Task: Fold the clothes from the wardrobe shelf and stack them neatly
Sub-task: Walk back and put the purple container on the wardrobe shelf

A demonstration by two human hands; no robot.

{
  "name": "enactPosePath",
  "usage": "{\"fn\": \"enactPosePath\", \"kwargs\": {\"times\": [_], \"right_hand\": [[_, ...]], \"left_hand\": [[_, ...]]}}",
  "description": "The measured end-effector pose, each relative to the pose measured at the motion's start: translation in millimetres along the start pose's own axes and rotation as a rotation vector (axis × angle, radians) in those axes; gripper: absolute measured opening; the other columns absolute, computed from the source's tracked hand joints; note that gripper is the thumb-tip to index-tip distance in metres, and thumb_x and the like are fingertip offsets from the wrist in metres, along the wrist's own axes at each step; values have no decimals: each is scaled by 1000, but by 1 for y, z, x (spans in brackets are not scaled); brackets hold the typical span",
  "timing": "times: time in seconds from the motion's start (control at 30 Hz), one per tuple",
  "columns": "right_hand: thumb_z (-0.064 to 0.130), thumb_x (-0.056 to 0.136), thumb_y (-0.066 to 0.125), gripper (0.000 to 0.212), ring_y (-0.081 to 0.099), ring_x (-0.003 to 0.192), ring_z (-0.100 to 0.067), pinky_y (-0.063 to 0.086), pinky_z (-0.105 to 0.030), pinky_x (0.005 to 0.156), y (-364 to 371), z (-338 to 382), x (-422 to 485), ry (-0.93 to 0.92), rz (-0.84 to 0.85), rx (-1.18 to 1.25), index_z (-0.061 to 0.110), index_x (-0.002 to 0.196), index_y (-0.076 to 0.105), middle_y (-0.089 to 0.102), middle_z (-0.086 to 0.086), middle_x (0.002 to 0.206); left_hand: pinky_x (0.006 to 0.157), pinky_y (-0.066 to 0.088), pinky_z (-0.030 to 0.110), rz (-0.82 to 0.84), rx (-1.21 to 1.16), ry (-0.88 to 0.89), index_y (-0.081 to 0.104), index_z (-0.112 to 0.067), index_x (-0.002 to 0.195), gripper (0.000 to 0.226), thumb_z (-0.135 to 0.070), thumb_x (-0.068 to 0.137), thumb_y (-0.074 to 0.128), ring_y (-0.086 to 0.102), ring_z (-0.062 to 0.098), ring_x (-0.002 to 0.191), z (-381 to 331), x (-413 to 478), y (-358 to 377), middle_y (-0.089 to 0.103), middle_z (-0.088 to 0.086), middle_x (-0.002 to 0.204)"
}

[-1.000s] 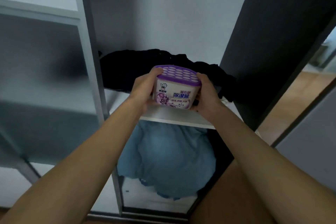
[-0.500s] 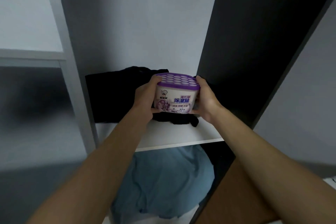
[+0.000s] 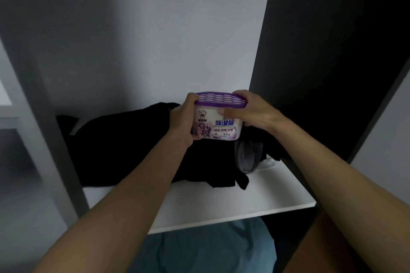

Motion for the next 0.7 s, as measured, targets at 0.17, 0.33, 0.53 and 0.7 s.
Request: {"fn": "enactPosePath", "kwargs": {"times": [0.17,0.33,0.53,0.7], "right_hand": [[72,55,79,78,62,86,-7,53,-31,70,-32,-17,54,49,0,-527,29,113,50,62,14,99],[72,60,77,76,60,94,-15,54,-38,79,-54,-34,103,11,-31,-568,28,117,51,61,6,108],[69,57,82,92,57,107,-22,54,-46,89,-90,-61,143,97,-275,-582,18,127,48,55,-1,116],[68,59,82,98,53,117,-28,48,-44,89,-90,-76,178,112,-367,-762,13,131,44,52,-8,127]], "left_hand": [[72,62,49,39,91,77,72,-18,96,33,-47,81,65,71,20,76,-15,41,44,76,3,86],[72,62,45,76,105,113,70,-20,95,33,-50,85,62,70,20,77,-21,90,88,73,2,84],[76,52,33,115,-23,57,60,-11,100,40,-41,104,33,65,22,91,0,167,117,69,6,92],[106,29,27,422,1118,159,58,-6,131,38,-23,104,39,47,30,133,76,198,141,53,16,142]]}}
Point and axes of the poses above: each hand's wrist, its own x-axis towards the middle knuckle, its own y-axis out of the palm, z = x × y, the point moved 10 cm from there along x, towards the middle knuckle
